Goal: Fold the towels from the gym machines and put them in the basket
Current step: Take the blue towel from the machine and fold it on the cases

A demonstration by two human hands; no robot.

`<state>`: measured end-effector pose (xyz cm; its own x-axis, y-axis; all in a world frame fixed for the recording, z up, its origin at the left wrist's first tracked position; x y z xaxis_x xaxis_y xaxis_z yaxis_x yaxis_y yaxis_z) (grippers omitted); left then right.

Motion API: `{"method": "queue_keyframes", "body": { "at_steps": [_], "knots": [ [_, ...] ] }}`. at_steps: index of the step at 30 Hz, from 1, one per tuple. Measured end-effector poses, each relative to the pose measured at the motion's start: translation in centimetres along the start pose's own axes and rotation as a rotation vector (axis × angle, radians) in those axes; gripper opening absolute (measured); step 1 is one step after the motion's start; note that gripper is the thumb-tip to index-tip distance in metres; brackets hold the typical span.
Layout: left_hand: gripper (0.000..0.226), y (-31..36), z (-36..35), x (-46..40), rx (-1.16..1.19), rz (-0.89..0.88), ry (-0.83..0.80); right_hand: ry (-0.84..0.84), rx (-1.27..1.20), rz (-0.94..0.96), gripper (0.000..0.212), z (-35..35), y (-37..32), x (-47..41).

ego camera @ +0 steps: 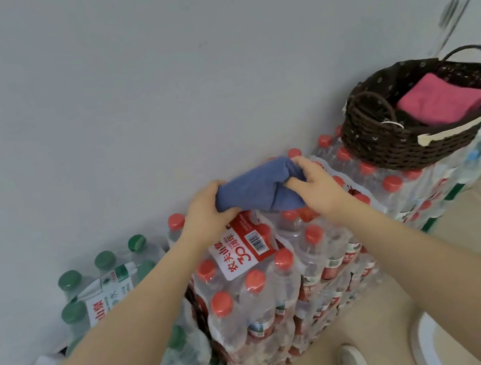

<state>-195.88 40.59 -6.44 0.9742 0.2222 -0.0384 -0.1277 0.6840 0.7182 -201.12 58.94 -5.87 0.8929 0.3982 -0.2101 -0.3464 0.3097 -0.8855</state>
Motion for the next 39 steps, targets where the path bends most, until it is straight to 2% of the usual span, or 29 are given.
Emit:
{"method": "queue_keyframes", "body": {
  "at_steps": [3, 5, 8, 11, 14, 18, 20, 22, 25, 26, 27, 29, 32, 34, 37, 39],
  "knots": [
    [0.018, 3.1, -0.3, -1.3, 0.533, 0.118, 0.014, 0.044, -0.363, -0.113, 0.012, 3.2, 1.3, -0.6],
    [0.015, 5.5, -1.3, -2.5, 0.837, 0.155, 0.002, 0.038, -0.481, -0.141, 0.014, 5.6, 1.7, -1.3],
    [0.008, 9.6, -3.0, -4.7, 0.922, 0.129, 0.001, 0.054, -0.470, -0.105, 0.022, 9.8, 1.3, -2.9],
    [0.005, 13.9, -4.3, -6.9, 0.853, 0.054, 0.011, 0.038, -0.386, -0.023, 0.024, 14.6, 0.8, -4.4],
    [0.006, 18.2, -6.0, -9.0, 0.743, -0.030, 0.003, 0.019, -0.106, 0.059, 0.050, 19.7, 0.9, -5.6],
    [0.005, 23.5, -8.6, -11.8, 0.511, -0.137, 0.048, -0.101, 0.046, 0.050, 0.044, 25.3, 2.6, -6.4],
    [0.010, 26.4, -10.2, -13.5, 0.390, -0.175, 0.032, -0.099, 0.054, 0.040, 0.043, 28.5, 3.4, -6.7],
    [0.019, 28.9, -12.5, -15.7, 0.327, -0.163, -0.119, -0.095, 0.078, 0.011, 0.048, 31.5, 4.5, -6.9],
    [0.031, 31.6, -18.1, -17.8, 0.210, -0.159, -0.580, -0.109, 0.241, -0.123, 0.061, 35.2, 7.6, -7.2],
    [0.031, 32.1, -19.9, -18.4, 0.119, -0.168, -0.684, -0.126, 0.316, -0.174, 0.064, 36.1, 8.9, -7.3],
    [0.031, 32.4, -21.3, -19.0, 0.015, -0.180, -0.718, -0.154, 0.403, -0.211, 0.064, 36.8, 10.1, -7.3],
    [0.031, 33.2, -23.3, -21.1, -0.132, -0.199, -0.641, -0.234, 0.562, -0.239, 0.065, 37.4, 11.7, -7.5],
    [0.009, 34.1, -25.8, -23.8, -0.268, -0.187, -0.513, -0.290, 0.649, -0.247, 0.072, 37.3, 13.1, -7.7],
    [0.003, 34.2, -28.2, -24.7, -0.335, -0.139, -0.530, -0.284, 0.694, -0.233, 0.072, 37.0, 13.9, -7.8],
    [0.015, 33.8, -31.6, -25.5, -0.476, -0.108, -0.574, -0.263, 0.771, -0.190, 0.059, 36.7, 14.7, -7.8],
    [0.014, 33.7, -32.7, -25.9, -0.495, -0.100, -0.557, -0.297, 0.853, -0.185, 0.050, 36.3, 14.8, -7.8]
  ]
}}
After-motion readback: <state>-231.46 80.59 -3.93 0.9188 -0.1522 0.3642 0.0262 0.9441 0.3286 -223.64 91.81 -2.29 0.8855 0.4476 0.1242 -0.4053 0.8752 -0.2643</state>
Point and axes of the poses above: each hand's wrist, its own x-axis away from the middle knuckle, its own z-axis out of the back of the hand, y = z × x, the point moved 7 cm from there along -x, towards the middle knuckle, and after that the axes turned 8 degrees about z, right-handed, at the moved point
